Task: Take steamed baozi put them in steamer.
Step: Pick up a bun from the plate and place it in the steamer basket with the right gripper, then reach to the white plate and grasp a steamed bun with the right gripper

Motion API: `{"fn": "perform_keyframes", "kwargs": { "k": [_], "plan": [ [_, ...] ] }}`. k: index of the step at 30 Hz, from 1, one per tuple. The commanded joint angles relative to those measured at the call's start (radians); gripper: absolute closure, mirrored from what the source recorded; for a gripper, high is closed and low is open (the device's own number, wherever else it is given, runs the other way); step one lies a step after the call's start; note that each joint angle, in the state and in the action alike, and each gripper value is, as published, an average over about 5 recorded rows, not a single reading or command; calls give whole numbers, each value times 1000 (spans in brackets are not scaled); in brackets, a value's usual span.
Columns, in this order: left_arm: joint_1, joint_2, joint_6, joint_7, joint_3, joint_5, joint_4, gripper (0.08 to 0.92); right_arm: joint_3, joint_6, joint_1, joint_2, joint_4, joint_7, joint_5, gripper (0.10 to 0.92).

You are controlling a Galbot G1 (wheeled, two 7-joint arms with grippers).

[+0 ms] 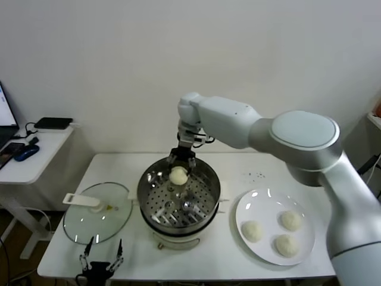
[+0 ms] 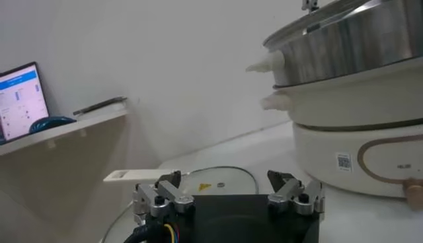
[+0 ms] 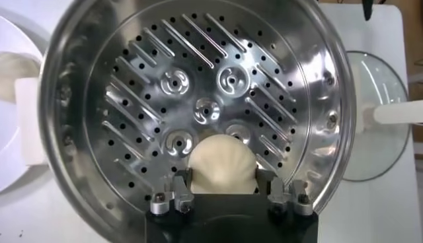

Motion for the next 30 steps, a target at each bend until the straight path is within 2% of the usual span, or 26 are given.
{"fn": "perform_keyframes", "kwargs": {
  "k": [1,8,11,15,24,30],
  "plan": [
    [-1,-1,0,0,-2,-1,2,177,12,49,-27,35,-82,-15,-14,364],
    [0,-2,6,2,-1,1,-4,177,7,49,-11,14,-67,-7,74,228],
    [3,-3,8,1,-2,3,-7,177,8,49,8,-5,-45,-3,109,206],
    [11,-3,12,1,-4,3,-16,177,-56,6,105,-68,54,1,242,203],
    [22,-1,20,2,-1,12,-31,177,-429,-483,424,-301,517,100,507,203],
    [29,3,21,2,3,18,-36,177,-571,-735,548,-423,720,150,638,203]
  ]
}}
